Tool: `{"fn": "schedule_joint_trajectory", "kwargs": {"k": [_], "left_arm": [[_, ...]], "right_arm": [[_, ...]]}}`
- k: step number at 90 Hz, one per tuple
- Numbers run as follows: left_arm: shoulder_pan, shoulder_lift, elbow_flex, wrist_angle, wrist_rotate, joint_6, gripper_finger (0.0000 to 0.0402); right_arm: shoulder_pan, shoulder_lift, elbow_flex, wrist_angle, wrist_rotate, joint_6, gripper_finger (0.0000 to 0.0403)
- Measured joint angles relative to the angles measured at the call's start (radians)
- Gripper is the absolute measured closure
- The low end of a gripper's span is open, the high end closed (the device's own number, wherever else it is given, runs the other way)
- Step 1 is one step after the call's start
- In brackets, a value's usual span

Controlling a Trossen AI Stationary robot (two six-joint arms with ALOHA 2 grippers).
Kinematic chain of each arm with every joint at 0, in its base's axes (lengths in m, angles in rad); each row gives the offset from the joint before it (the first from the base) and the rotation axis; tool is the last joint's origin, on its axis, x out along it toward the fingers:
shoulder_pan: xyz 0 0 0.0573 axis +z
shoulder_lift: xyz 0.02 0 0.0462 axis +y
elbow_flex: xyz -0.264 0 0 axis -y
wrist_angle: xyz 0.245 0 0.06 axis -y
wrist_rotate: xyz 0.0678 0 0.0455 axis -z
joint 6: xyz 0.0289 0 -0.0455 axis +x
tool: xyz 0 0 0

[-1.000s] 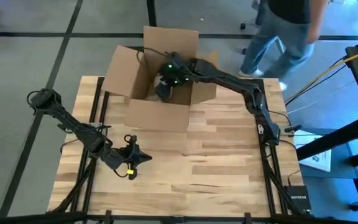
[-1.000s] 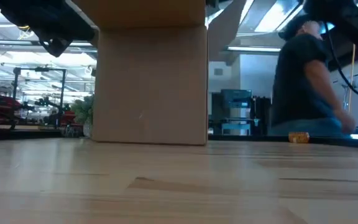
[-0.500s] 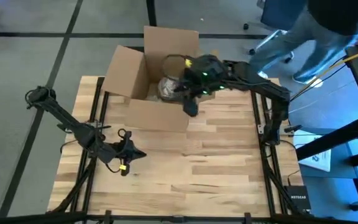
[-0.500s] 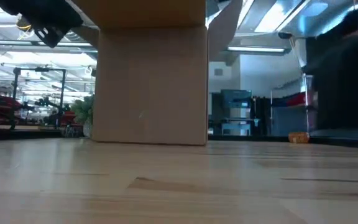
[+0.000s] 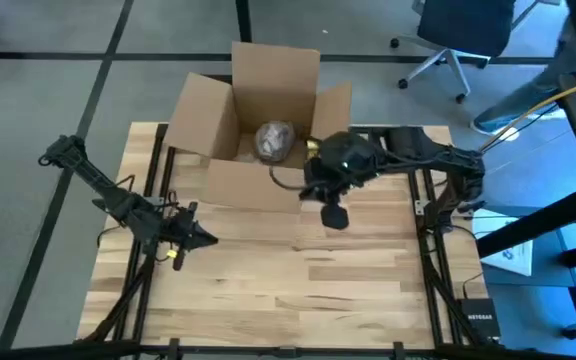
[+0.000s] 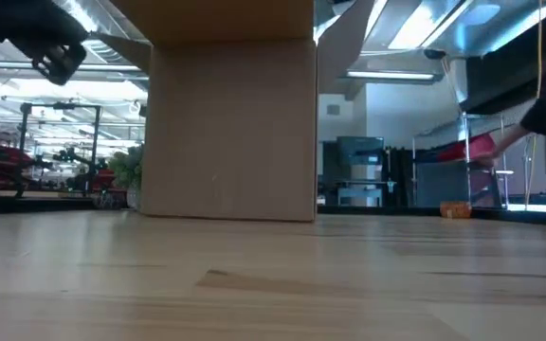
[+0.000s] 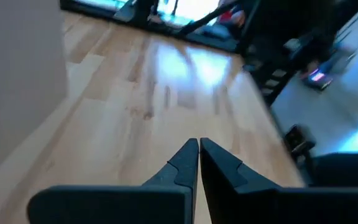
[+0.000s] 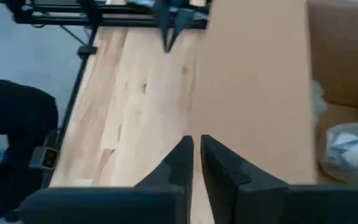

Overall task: Wrap mug
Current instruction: Return to Home Position

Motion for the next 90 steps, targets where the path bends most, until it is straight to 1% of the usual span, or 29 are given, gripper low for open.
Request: {"fn": "schedule_joint_trajectory", "kwargs": {"k": [6,15,27,34,39,43,49,56,62,67,80,90], "left_arm": [[0.0,-0.034,-0.037,0.057,0.014,0.004,0.0402],[0.001,-0.063,-0.065,0.068,0.012,0.009,0.0402],[0.014,-0.073,-0.081,0.059,0.005,0.008,0.0402],[0.028,-0.074,-0.085,0.061,0.004,0.021,0.0402],[0.041,-0.073,-0.086,0.058,0.0,0.037,0.0402],[0.052,-0.073,-0.086,0.051,-0.012,0.038,0.0402],[0.067,-0.074,-0.086,0.025,-0.053,0.04,0.0402],[0.081,-0.073,-0.086,0.01,-0.093,0.039,0.0402],[0.089,-0.073,-0.086,0.008,-0.104,0.016,0.0402],[0.097,-0.07,-0.086,-0.002,-0.111,0.026,0.0402],[0.113,-0.074,-0.092,0.009,-0.121,0.123,0.0402],[0.153,-0.099,-0.092,0.004,-0.132,0.16,0.0402]], "right_arm": [[0.022,-0.08,-0.142,0.088,0.005,0.028,0.04],[0.042,-0.232,-0.424,0.275,0.02,0.08,0.0399],[0.064,-0.483,-0.857,0.631,0.045,0.128,0.0402],[0.066,-0.623,-1.083,0.83,0.054,0.163,0.0402],[0.064,-0.705,-1.222,0.931,0.052,0.199,0.0402],[0.062,-0.761,-1.316,0.961,0.062,0.212,0.0402],[0.063,-0.831,-1.433,0.966,0.093,0.215,0.0402],[0.063,-0.893,-1.54,0.998,0.097,0.243,0.0402],[0.064,-0.936,-1.631,1.08,0.096,0.275,0.0402],[0.064,-0.959,-1.717,1.179,0.096,0.284,0.0402],[0.054,-1.04,-1.899,1.417,0.102,0.217,0.0402],[0.043,-1.14,-2.008,1.512,0.126,0.187,0.0402]]}}
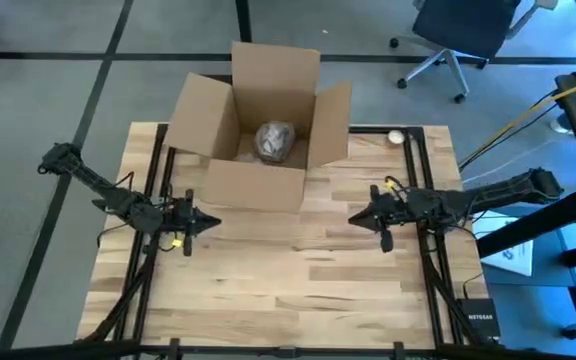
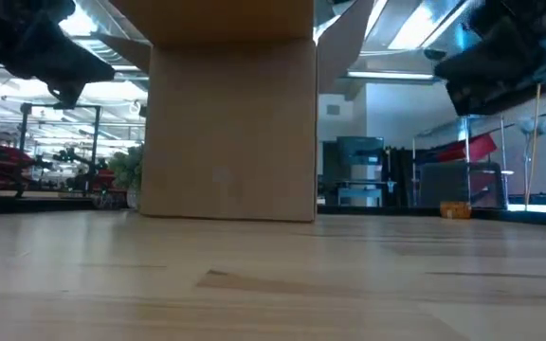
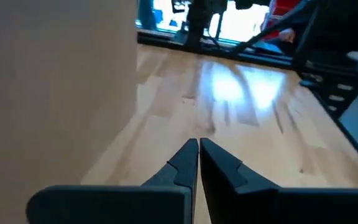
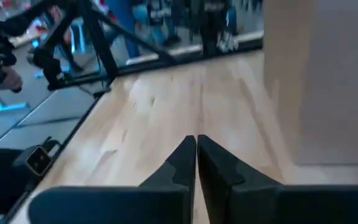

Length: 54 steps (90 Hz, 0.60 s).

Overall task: Wrap mug
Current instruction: Return to Home Position

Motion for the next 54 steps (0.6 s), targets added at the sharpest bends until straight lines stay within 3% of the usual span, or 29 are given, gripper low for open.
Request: {"fn": "schedule_joint_trajectory", "kwargs": {"k": [17,38,54], "left_arm": [[0.094,-0.053,0.0,-0.002,0.05,0.037,0.0402],[0.216,-0.119,-0.047,0.041,0.216,0.075,0.0402],[0.288,-0.177,-0.176,0.174,0.327,0.045,0.0402]], "right_arm": [[-0.003,-0.22,-0.088,-0.043,0.115,-0.024,0.0402],[-0.002,-0.558,-0.095,-0.317,0.051,-0.087,0.0402],[0.0,-0.552,-0.102,-0.325,0.081,-0.094,0.0402]]}}
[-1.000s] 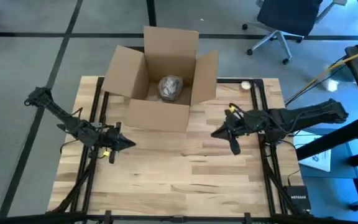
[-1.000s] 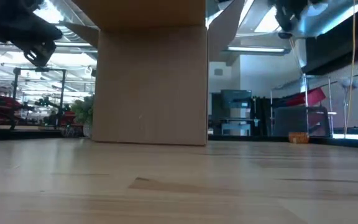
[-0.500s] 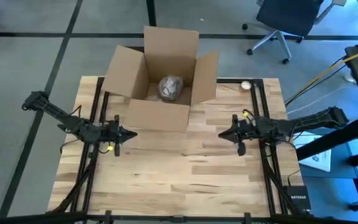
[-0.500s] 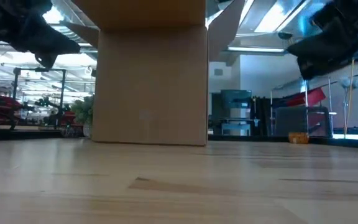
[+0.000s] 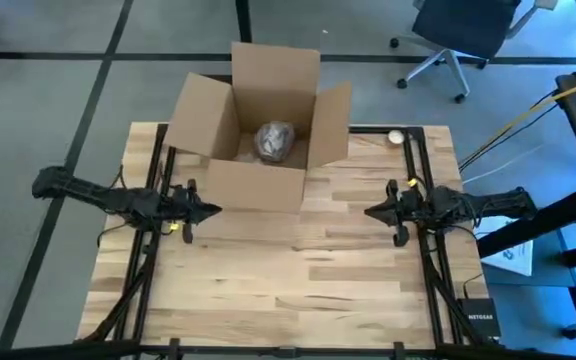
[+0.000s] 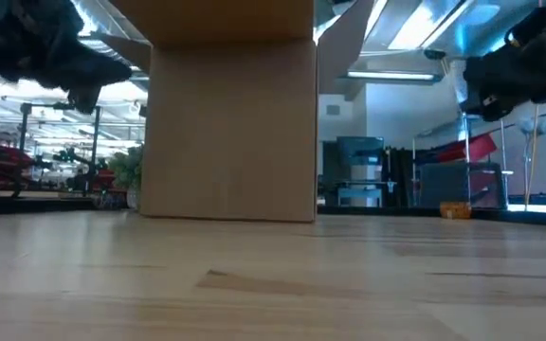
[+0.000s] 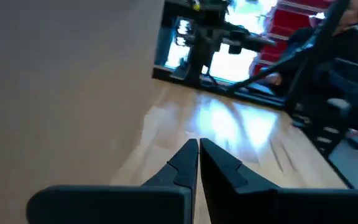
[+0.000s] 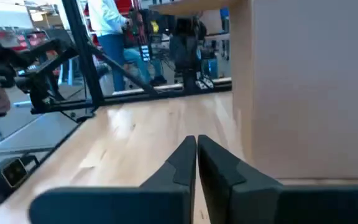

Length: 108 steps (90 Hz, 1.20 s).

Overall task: Wrap mug
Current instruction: Return to Home Position

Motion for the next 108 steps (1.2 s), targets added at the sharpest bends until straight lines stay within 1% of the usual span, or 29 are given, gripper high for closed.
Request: {"fn": "schedule_joint_trajectory", "kwargs": {"k": [5,13,24,37,40,48,52,56,63,69,79,82,93,108], "left_arm": [[0.015,-0.017,-0.033,-0.004,0.008,-0.019,0.0402],[0.027,-0.037,-0.035,-0.036,0.005,-0.035,0.0401],[0.026,-0.068,-0.035,-0.024,-0.001,0.005,0.0401],[0.026,-0.138,-0.035,-0.015,-0.005,0.08,0.0401],[0.027,-0.161,-0.035,-0.024,0.013,0.098,0.0401],[0.04,-0.236,-0.035,-0.081,0.108,0.117,0.0401],[0.052,-0.279,-0.035,-0.122,0.127,0.115,0.0401],[0.066,-0.306,-0.035,-0.117,0.144,0.122,0.0401],[0.099,-0.304,-0.035,-0.112,0.145,0.125,0.0401],[0.135,-0.299,-0.035,-0.123,0.157,0.095,0.0401],[0.199,-0.302,-0.035,-0.15,0.322,0.07,0.0401],[0.214,-0.3,-0.035,-0.148,0.346,0.068,0.0401],[0.27,-0.301,-0.035,-0.151,0.328,0.067,0.0401],[0.332,-0.303,-0.035,-0.152,0.332,0.068,0.0401]], "right_arm": [[0.0,0.001,-0.009,0.024,-0.005,-0.016,0.0402],[0.0,-0.01,-0.02,0.05,-0.022,-0.032,0.0402],[0.0,-0.008,-0.025,0.059,-0.025,-0.035,0.0402],[0.0,-0.008,-0.025,0.059,-0.026,-0.041,0.0402],[0.0,-0.008,-0.025,0.059,-0.031,-0.043,0.0402],[0.0,-0.008,-0.025,0.058,-0.043,-0.046,0.0402],[0.0,-0.008,-0.025,0.062,-0.051,-0.055,0.0402],[0.0,-0.008,-0.025,0.069,-0.056,-0.063,0.0402],[0.0,-0.008,-0.026,0.077,-0.065,-0.073,0.0402],[0.0,-0.008,-0.026,0.094,-0.073,-0.084,0.0402],[0.0,-0.008,-0.026,0.086,-0.094,-0.09,0.0402],[0.0,-0.008,-0.026,0.081,-0.093,-0.089,0.0402],[0.0,-0.008,-0.026,0.056,-0.051,-0.065,0.0402],[0.0,-0.008,-0.026,0.054,-0.061,-0.091,0.0402]]}}
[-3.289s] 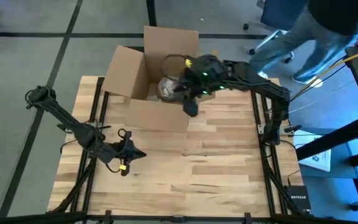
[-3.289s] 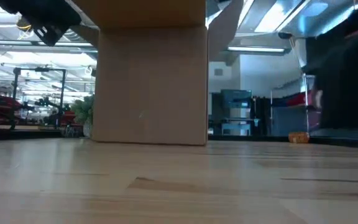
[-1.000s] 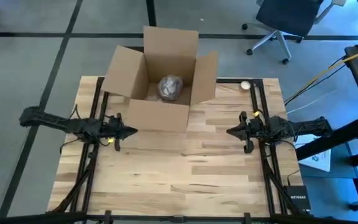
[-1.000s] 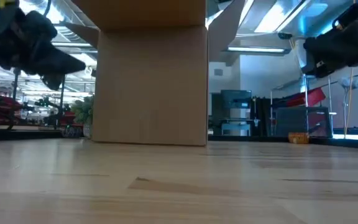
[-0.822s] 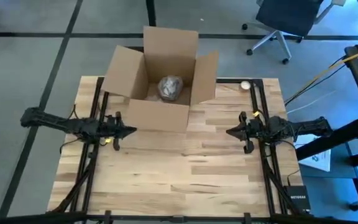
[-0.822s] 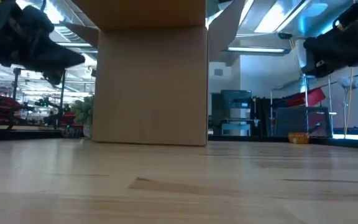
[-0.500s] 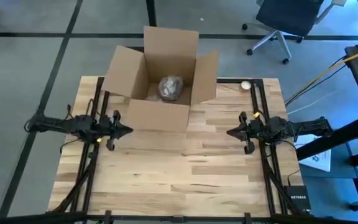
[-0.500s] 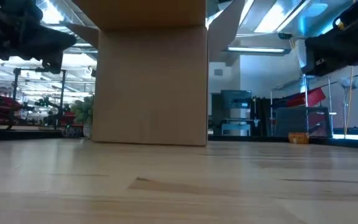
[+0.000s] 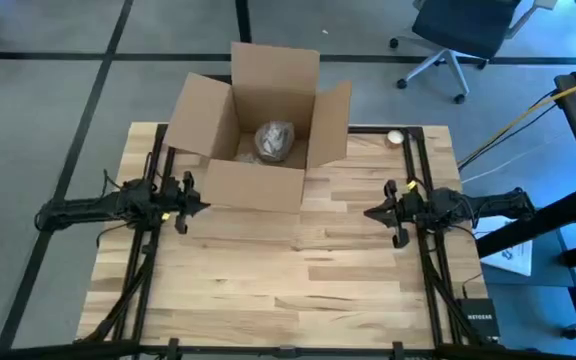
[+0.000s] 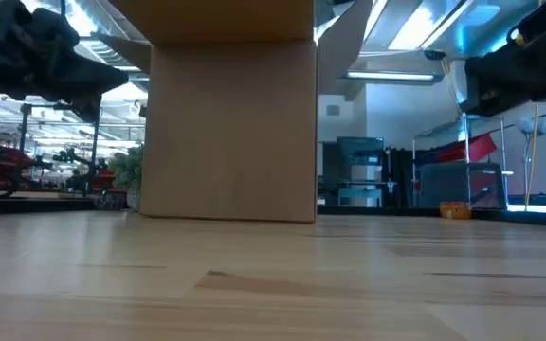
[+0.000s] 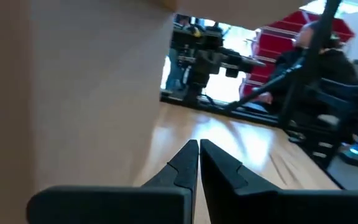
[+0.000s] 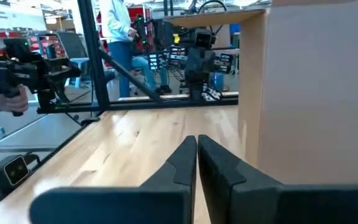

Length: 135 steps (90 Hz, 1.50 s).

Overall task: Wrap mug
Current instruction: Return to Home Position

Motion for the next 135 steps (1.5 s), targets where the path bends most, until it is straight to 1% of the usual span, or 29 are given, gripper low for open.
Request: {"fn": "schedule_joint_trajectory", "kwargs": {"k": [15,27,135], "left_arm": [[0.01,0.003,0.0,0.0,0.0,0.024,0.0401],[0.009,0.004,0.0,-0.001,0.0,0.013,0.0401],[0.008,0.005,-0.001,-0.002,0.0,0.01,0.0402]], "right_arm": [[0.0,0.0,0.0,-0.001,0.001,-0.005,0.0402],[0.0,0.0,0.0,-0.001,-0.001,-0.034,0.0402],[0.0,0.0,0.0,-0.002,-0.005,-0.027,0.0402]]}}
